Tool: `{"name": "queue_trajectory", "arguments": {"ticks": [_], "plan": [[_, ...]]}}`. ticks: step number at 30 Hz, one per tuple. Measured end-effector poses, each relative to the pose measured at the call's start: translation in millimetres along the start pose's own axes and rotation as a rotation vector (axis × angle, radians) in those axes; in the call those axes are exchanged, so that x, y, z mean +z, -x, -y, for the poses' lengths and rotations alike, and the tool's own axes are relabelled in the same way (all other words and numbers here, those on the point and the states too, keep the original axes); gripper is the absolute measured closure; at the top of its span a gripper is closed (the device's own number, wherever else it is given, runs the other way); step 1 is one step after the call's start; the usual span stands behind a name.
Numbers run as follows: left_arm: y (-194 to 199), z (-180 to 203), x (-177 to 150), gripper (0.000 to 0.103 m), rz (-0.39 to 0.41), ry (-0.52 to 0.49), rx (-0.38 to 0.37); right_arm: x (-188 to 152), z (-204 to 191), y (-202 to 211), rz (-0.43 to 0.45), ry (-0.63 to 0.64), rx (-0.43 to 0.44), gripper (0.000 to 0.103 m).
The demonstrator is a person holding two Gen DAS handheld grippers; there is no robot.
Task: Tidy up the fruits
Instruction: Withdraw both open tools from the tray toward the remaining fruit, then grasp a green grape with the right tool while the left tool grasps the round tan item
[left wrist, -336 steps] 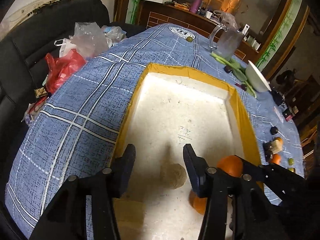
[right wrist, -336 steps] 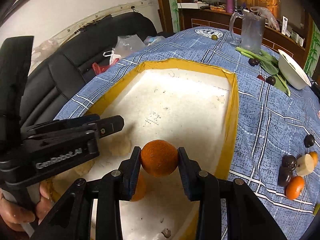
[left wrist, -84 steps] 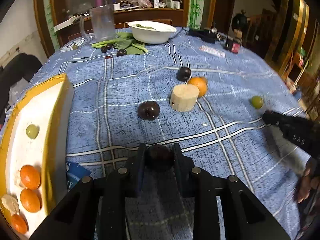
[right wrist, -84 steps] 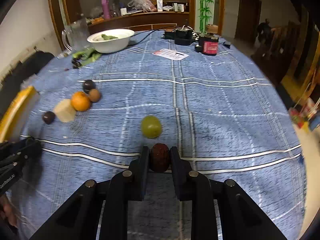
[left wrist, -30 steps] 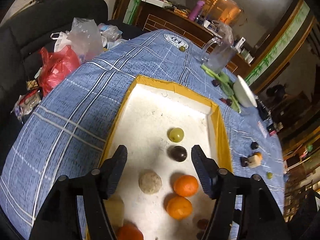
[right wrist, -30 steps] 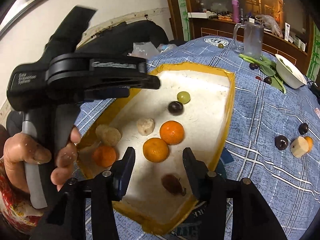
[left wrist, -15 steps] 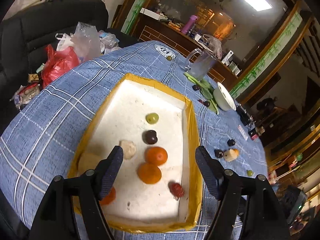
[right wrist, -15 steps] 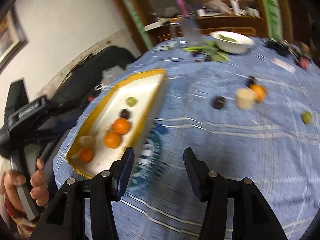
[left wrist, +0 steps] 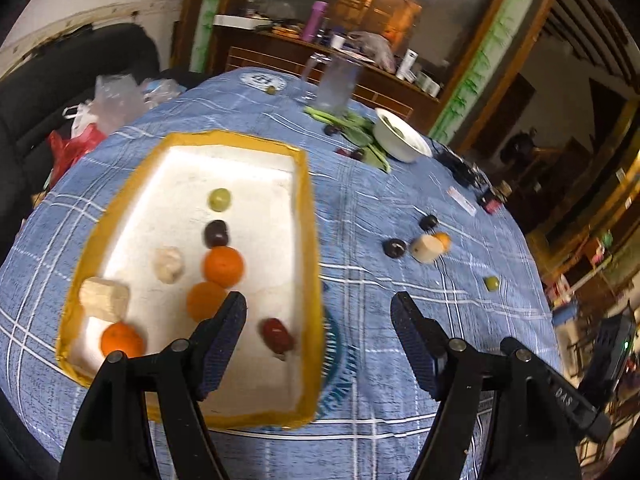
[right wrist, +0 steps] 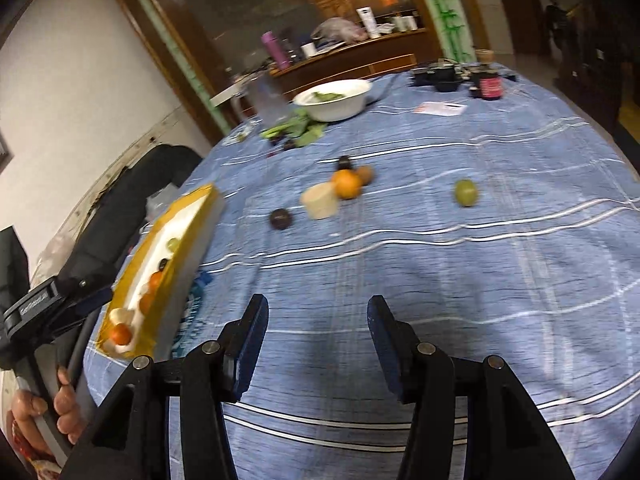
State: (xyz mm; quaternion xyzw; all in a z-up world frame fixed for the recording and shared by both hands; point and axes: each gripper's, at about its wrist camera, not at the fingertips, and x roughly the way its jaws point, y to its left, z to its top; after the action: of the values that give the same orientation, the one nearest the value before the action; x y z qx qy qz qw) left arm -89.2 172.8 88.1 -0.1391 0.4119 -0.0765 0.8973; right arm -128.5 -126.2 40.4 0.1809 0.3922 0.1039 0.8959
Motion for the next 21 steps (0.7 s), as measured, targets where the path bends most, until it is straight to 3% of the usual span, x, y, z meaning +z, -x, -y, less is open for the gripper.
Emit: {"name": "queue_trajectory", "arguments": {"ticks": [10, 21], "plan": [[-33.7, 56.6, -9.6, 0.029, -0.078, -0.161, -0.034, 20.0, 44.3, -3.9, -0.004, 0.005, -0.125, 0.047], [-107.4, 118.5, 18.7, 0.027, -0.103, -0.27, -0.042, 74.6, 85.8, -54.1, -0.046, -0.015, -0.231, 0.044]]}}
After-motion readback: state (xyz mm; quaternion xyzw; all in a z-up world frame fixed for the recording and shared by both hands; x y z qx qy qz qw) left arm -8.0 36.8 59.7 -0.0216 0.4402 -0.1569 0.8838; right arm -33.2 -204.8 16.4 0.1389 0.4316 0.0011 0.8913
